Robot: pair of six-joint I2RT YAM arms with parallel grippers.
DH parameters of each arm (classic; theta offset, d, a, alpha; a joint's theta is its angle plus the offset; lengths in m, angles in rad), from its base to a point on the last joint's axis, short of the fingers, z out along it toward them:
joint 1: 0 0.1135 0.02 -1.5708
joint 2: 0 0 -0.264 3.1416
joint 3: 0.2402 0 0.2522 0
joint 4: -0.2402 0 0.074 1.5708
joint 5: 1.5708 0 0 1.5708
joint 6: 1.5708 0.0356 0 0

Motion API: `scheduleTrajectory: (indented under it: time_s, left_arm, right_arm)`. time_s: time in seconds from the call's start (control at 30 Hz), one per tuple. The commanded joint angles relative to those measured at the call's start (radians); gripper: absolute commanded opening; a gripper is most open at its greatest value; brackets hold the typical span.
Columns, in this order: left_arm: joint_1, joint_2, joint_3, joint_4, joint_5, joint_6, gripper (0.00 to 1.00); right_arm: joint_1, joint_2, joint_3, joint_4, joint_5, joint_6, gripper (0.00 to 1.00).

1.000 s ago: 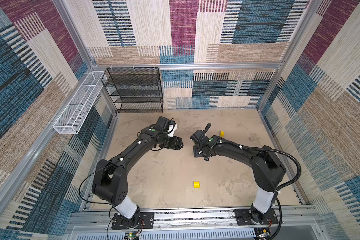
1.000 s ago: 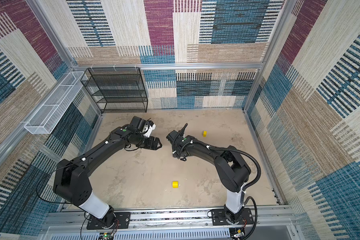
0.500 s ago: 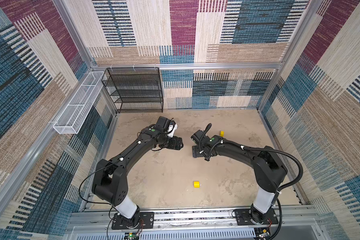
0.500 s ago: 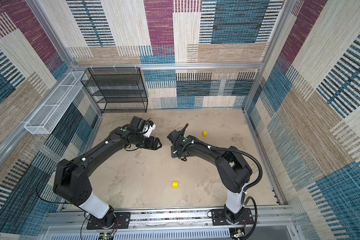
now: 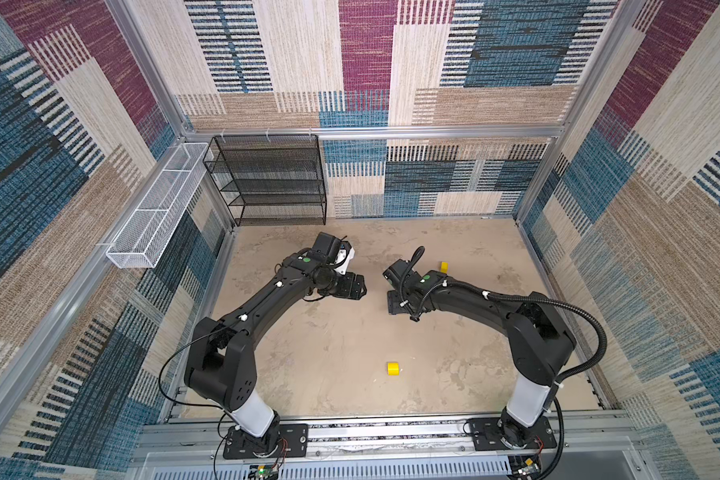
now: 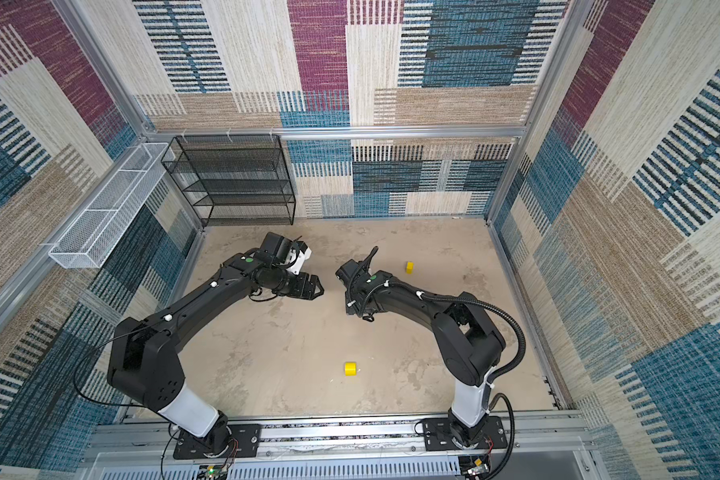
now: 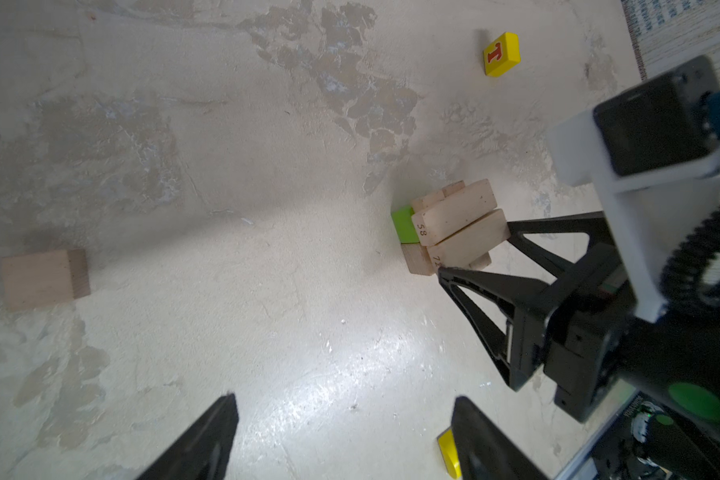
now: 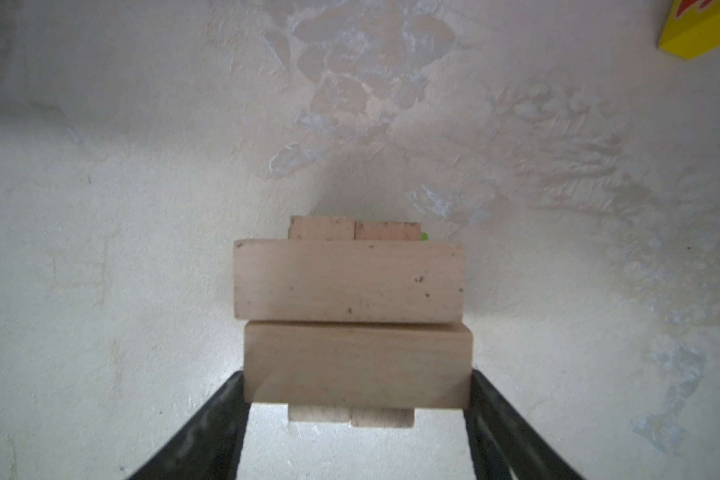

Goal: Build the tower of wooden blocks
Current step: 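Position the held block over the stack while the left gripper steadies the stack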

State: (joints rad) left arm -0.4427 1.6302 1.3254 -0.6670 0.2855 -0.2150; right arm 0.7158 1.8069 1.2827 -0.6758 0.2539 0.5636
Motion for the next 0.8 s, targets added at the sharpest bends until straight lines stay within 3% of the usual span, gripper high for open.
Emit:
scheduleTrajectory:
  time_s: [0.0, 0.3, 0.57, 0.77]
  left_arm:
    - [0.000, 0.001, 0.008, -0.006, -0.010, -0.023, 0.86]
    - [0.001, 0.005, 0.008, -0.006, -0.008, -0.024, 0.85]
    - [0.001, 0.007, 0.008, -0.006, -0.006, -0.024, 0.85]
    - [0.003, 0.009, 0.008, -0.006, -0.005, -0.026, 0.85]
  right_arm:
    - [0.001, 0.002, 0.007, 0.018, -0.010, -0.006, 0.76]
    - [-0.001, 0.002, 0.010, 0.021, -0.019, -0.019, 0.79]
    - [-0.001, 0.006, 0.007, 0.022, -0.019, -0.021, 0.91]
    - [-0.004, 0.000, 0.004, 0.029, -0.019, -0.021, 0.81]
